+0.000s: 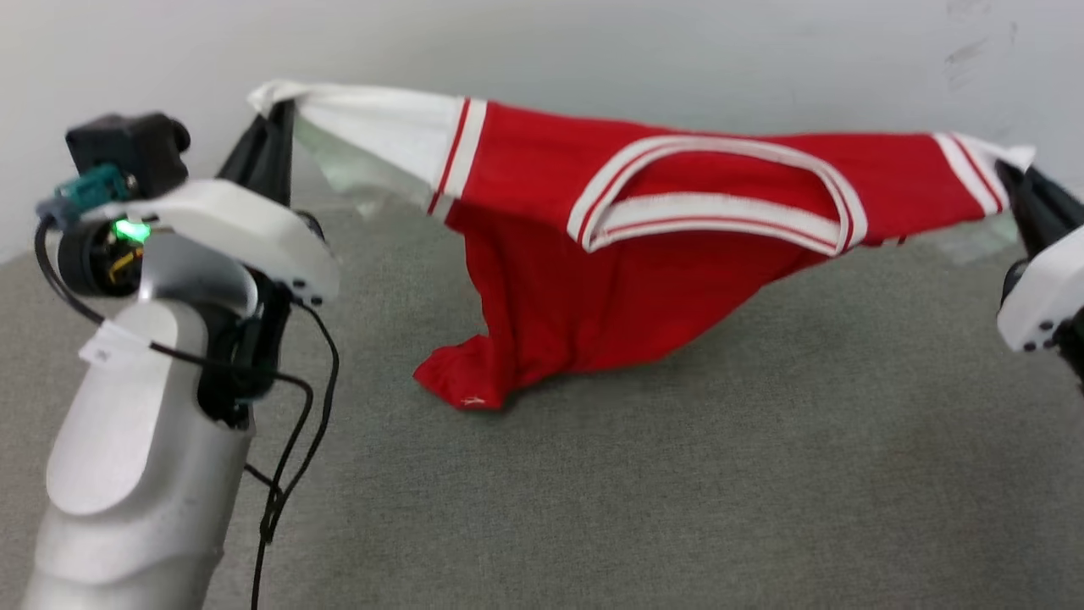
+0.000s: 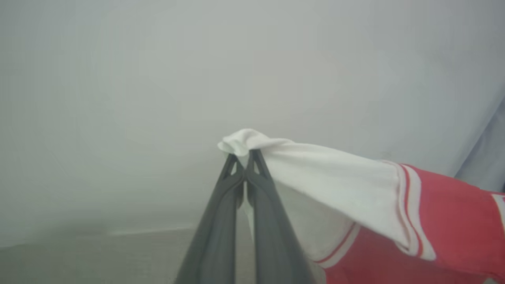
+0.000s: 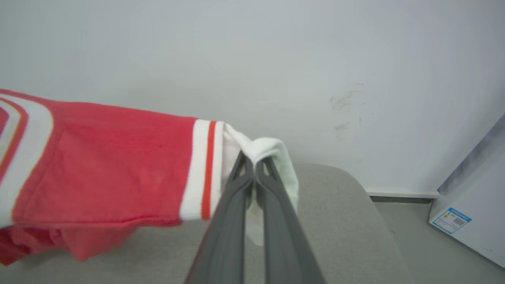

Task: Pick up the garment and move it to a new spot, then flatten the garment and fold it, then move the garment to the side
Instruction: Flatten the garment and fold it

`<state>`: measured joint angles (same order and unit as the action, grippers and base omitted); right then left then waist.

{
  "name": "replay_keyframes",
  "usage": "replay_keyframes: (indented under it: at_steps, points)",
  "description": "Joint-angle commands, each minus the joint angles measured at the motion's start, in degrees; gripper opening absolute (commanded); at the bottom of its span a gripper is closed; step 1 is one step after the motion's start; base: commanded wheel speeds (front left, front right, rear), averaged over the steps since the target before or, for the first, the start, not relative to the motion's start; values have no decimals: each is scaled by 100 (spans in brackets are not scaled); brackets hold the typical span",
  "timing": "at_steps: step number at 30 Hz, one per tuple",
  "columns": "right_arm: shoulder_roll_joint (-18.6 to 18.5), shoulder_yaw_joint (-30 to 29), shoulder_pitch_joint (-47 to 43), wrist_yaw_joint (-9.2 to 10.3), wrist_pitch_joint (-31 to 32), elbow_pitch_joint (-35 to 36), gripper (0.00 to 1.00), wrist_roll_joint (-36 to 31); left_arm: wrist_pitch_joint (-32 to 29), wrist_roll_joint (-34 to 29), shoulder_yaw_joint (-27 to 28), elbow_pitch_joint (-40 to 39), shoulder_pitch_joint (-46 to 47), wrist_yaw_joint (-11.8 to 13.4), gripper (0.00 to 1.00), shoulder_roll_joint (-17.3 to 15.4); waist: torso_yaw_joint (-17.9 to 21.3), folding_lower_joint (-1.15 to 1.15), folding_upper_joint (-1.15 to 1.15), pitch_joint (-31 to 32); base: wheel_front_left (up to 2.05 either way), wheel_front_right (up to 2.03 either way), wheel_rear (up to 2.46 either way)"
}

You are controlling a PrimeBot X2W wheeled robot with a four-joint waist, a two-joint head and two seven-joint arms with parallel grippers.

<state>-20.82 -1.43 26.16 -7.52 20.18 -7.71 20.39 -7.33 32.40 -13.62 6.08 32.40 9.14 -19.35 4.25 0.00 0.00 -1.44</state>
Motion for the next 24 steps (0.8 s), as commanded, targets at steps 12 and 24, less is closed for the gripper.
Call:
replay_keyframes:
  at_steps: [12, 24]
  points:
    - [-430, 295, 2966, 7, -601, -1068, 0, 63, 629, -446, -10, 1821, 3113, -272, 0, 111, -51, 0, 0, -1590, 0, 0, 0]
    - [-385, 963, 5351, 6, -1377, -2396, 0, 111, 1282, -643, -42, 3019, 5072, -384, 0, 299, -11, 0, 0, -2560, 0, 0, 0]
